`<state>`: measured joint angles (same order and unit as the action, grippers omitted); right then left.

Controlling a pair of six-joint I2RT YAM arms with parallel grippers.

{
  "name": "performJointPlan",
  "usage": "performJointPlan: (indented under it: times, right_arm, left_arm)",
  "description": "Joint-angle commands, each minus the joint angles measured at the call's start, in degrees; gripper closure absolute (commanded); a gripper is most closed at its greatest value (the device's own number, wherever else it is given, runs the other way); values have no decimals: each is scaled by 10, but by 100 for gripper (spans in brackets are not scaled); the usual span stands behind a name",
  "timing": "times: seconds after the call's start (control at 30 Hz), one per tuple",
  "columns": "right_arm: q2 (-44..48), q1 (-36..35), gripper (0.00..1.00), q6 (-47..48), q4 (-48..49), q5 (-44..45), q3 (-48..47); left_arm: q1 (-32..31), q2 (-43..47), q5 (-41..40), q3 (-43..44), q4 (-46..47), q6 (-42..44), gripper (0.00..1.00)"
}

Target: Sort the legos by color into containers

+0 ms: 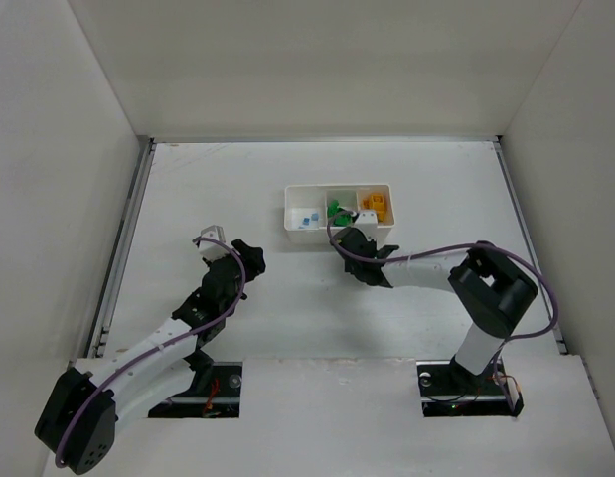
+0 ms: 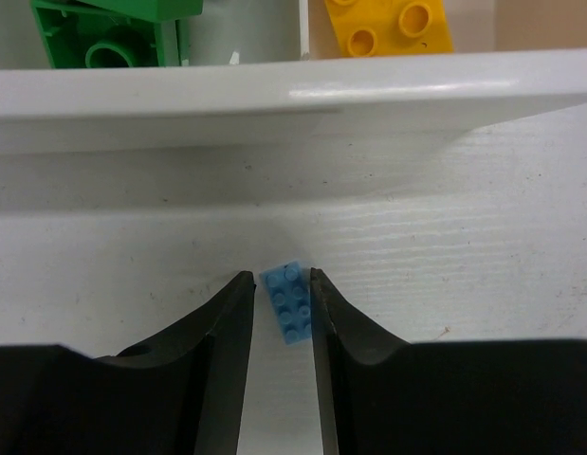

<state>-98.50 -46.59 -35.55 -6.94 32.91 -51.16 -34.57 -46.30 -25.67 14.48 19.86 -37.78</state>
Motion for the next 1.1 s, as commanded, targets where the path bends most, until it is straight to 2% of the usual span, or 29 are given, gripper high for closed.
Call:
performJointPlan:
  times: [0.0, 0.27, 0.43, 0.53, 0.83, 1.07]
  right_arm:
    - [-12, -10, 65, 5, -20, 8, 14]
    - [5, -17, 65, -3, -19, -9, 33]
    - [9, -19, 79, -3, -21, -14, 40]
    - [22, -22, 81, -7, -21, -14, 44]
    - [108, -36, 81, -7, -35, -9, 57]
    - [166, -60, 82, 7, -48, -30, 19]
  left_arm:
    - [-2, 9, 0, -1, 19, 8, 49]
    - [-5, 19, -1, 2, 13, 10, 50]
    - [-6, 20, -2, 5, 10, 11, 50]
    - [-6, 25, -3, 5, 5, 12, 50]
    - [-5, 31, -6, 2, -1, 11, 50]
    - [2, 25, -6, 1, -2, 10, 49]
